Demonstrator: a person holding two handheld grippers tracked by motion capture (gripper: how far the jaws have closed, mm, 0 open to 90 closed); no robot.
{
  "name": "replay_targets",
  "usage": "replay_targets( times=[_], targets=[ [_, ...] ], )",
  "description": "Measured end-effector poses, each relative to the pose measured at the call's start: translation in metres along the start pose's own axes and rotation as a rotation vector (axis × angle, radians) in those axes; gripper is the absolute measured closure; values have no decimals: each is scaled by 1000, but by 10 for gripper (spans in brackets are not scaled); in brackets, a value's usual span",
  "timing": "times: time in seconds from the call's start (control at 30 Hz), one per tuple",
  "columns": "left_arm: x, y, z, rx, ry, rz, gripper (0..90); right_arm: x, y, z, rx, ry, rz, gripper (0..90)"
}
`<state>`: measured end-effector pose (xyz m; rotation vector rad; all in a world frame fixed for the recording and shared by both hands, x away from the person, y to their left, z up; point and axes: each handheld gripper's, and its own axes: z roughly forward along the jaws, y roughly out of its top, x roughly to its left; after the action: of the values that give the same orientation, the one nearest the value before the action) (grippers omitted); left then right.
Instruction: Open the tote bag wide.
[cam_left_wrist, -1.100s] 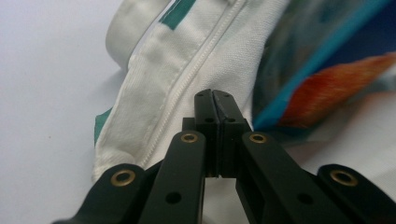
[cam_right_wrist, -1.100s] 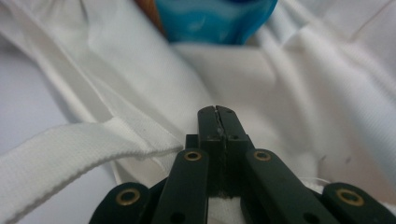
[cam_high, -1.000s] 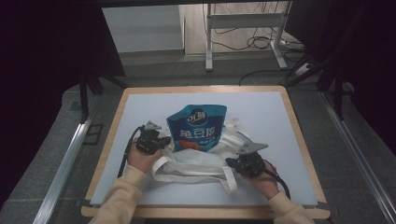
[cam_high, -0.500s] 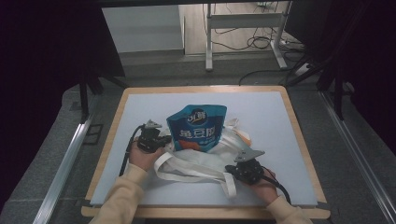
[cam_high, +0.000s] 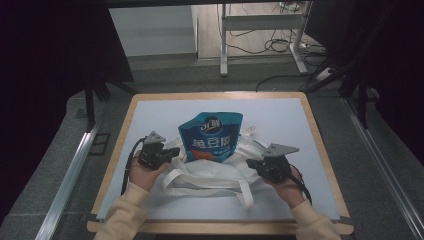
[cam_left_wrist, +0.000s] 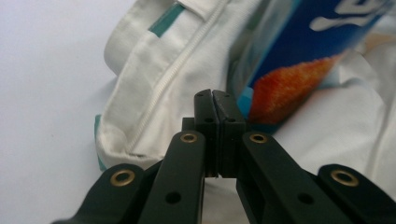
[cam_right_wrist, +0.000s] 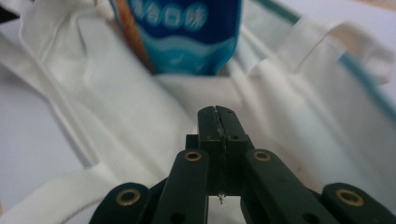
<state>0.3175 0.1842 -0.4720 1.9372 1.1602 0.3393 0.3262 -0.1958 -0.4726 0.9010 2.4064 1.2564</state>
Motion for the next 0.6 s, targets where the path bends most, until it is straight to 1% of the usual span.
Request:
replay_targets(
  times=[0.03,0.07,0.1,0.17,0.2,0.23,0.27,0.4,0.43,0.6],
  targets=[
    [0,-1,-2,0,-3,6,893,-4,6,0,-10,-4,13,889],
    [-2,-4,-6,-4,-6,6,893,-6,10,0,-9,-10,14,889],
    [-2,-4,-6,-4,-6,6,893,-6,10,0,-9,-10,14,889],
    [-3,-6,-11,-6,-17,11,893,-11,16,0,-9,-24,12,889],
    [-4,-8,-14,-8,-29,16,893,-16,22,2,-6,-36,15,889],
    [-4,-8,-14,-8,-29,16,893,-16,22,2,-6,-36,15,889],
    [-6,-10,-16,-9,-34,13,893,-18,25,3,0,-38,16,889],
    [-10,-16,-18,4,-54,23,893,-24,34,14,37,-46,9,889],
    [-12,-19,-18,12,-62,30,893,-25,36,20,54,-46,6,889],
    [-15,-22,-18,23,-71,30,894,-29,35,32,94,-60,9,889]
  ],
)
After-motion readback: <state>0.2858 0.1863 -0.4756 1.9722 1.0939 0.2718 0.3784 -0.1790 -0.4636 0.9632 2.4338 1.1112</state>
